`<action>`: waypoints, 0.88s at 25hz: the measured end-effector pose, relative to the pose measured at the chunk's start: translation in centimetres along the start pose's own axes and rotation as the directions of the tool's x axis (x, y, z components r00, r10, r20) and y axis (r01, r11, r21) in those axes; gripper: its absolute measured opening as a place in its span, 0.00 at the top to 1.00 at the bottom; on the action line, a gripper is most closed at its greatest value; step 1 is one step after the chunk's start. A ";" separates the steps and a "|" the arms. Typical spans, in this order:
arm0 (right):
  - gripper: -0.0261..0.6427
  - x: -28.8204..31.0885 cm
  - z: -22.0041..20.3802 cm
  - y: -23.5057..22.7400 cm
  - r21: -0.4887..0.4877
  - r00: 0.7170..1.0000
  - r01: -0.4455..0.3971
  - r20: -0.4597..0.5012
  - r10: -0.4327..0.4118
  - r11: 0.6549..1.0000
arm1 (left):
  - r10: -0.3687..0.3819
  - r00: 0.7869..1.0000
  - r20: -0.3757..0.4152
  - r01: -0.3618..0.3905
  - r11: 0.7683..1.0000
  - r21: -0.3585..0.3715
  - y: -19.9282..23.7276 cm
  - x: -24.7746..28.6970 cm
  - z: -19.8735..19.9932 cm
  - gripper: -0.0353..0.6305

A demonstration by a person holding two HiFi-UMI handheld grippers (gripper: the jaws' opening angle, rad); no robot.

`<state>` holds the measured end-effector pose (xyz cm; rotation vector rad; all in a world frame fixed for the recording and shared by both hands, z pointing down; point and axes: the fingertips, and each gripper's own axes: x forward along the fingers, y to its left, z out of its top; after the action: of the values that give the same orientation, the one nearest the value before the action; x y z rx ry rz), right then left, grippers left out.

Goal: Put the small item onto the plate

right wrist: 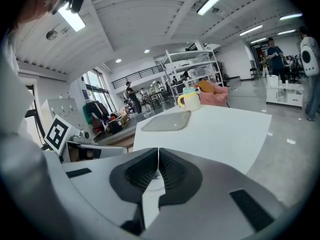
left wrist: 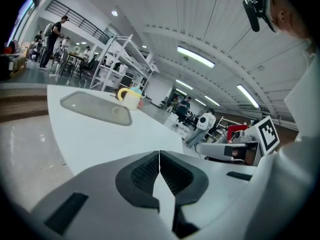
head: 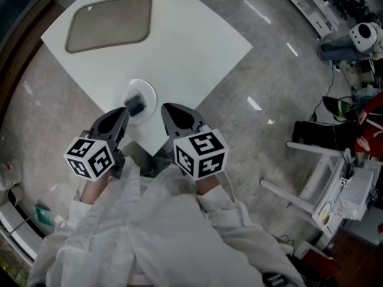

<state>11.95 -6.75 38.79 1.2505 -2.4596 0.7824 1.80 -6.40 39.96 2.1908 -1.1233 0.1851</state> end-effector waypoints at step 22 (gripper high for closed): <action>0.94 2.4 -2.8 1.0 0.086 0.994 0.086 -0.072 -0.080 0.993 | -0.057 0.997 -0.044 0.054 0.996 -0.067 4.0 -1.6 0.3 0.93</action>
<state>9.72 -6.24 41.86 1.3254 -2.3260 0.9055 -2.31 -7.22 41.06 2.1462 -1.0280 0.1708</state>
